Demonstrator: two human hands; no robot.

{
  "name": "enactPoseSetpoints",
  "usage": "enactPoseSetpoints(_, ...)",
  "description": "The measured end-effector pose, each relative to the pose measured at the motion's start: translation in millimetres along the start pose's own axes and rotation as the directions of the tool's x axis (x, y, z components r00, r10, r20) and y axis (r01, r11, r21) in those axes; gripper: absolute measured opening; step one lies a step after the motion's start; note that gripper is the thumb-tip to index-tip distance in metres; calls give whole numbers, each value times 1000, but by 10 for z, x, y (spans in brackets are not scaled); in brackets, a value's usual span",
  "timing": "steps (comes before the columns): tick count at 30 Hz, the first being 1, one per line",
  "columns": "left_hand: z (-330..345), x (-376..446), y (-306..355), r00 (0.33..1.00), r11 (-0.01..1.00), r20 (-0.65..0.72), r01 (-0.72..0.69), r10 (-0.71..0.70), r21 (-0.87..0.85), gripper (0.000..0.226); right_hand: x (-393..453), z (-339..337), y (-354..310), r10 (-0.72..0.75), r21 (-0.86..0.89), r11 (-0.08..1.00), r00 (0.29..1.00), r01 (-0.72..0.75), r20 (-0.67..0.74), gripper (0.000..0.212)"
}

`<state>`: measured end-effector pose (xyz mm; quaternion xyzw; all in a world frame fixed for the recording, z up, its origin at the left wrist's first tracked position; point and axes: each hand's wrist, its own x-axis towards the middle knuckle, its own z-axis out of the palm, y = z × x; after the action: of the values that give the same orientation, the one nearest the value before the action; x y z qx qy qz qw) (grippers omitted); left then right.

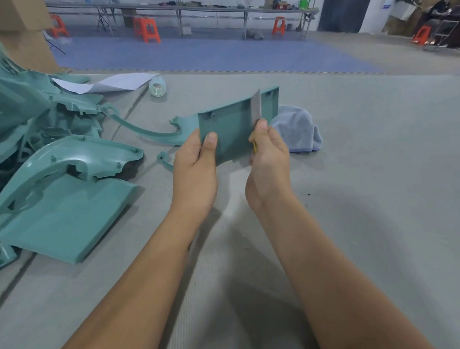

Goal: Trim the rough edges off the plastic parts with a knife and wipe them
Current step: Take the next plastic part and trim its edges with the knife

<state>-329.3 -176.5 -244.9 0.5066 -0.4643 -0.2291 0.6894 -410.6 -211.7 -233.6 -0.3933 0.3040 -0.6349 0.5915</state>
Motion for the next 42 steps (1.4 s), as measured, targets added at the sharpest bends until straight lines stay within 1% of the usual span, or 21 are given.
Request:
enactPoseSetpoints(2, -2, -7, 6, 1000, 1000, 4, -8, 8, -10, 26, -9, -9, -59, -21, -9, 1000, 1000, 21, -4, 33)
enactPoseSetpoints(6, 56, -42, -1, 999, 1000, 44, -4, 5, -22, 23, -175, 90, -72, -52, -74, 995, 991, 61, 125, 35)
enactPoseSetpoints(8, 84, -56, 3, 999, 997, 27, 32, -30, -76, 21, -255, 147, -18, -36, -118, 991, 984, 58, 175, 36)
enactPoseSetpoints(9, 89, -59, 6, 998, 992, 21, 53, -51, -112, 23, -282, 166, 3, -28, -134, 990, 983, 53, 179, 39)
enactPoseSetpoints(12, 85, -56, 7, 998, 989, 26, 66, -63, -132, 30, -297, 176, 29, -21, -151, 988, 987, 45, 157, 44)
enactPoseSetpoints(16, 96, -60, 7, 998, 990, 28, 56, -52, -132, 31, -295, 175, 51, -35, -144, 988, 989, 56, 143, 38)
enactPoseSetpoints(23, 81, -52, -3, 998, 989, 32, 58, -54, -138, 32, -285, 206, 120, -20, -102, 994, 995, 30, 99, 29)
enactPoseSetpoints(27, 99, -62, 19, 997, 988, 42, 68, -63, -139, 32, -291, 216, 145, 8, -54, 999, 996, -4, 84, 32)
enactPoseSetpoints(30, 103, -56, 17, 996, 984, 47, 87, -80, -154, 33, -306, 226, 141, 24, -8, 1000, 997, -23, 72, 26)
enactPoseSetpoints(33, 103, -60, 5, 994, 977, 60, 103, -93, -189, 34, -318, 237, 138, 32, -2, 999, 998, -32, 59, 33)
enactPoseSetpoints(35, 112, -65, 9, 993, 971, 71, 111, -98, -213, 30, -332, 250, 138, 33, -12, 999, 999, -32, 41, 37)
enactPoseSetpoints(38, 111, -67, 29, 987, 948, 110, 141, -114, -286, 17, -354, 276, 135, 37, -10, 999, 999, -37, 19, 39)
enactPoseSetpoints(39, 106, -61, 16, 989, 952, 111, 128, -101, -277, 17, -359, 281, 135, 37, -4, 999, 999, -37, 17, 37)
enactPoseSetpoints(41, 84, -59, -9, 993, 988, 106, 73, -59, -135, 19, -363, 281, 130, 35, 1, 999, 999, -35, 15, 33)
enactPoseSetpoints(42, 81, -54, -32, 993, 994, 104, 59, -50, -90, 21, -364, 279, 127, 35, 3, 999, 999, -35, 14, 32)
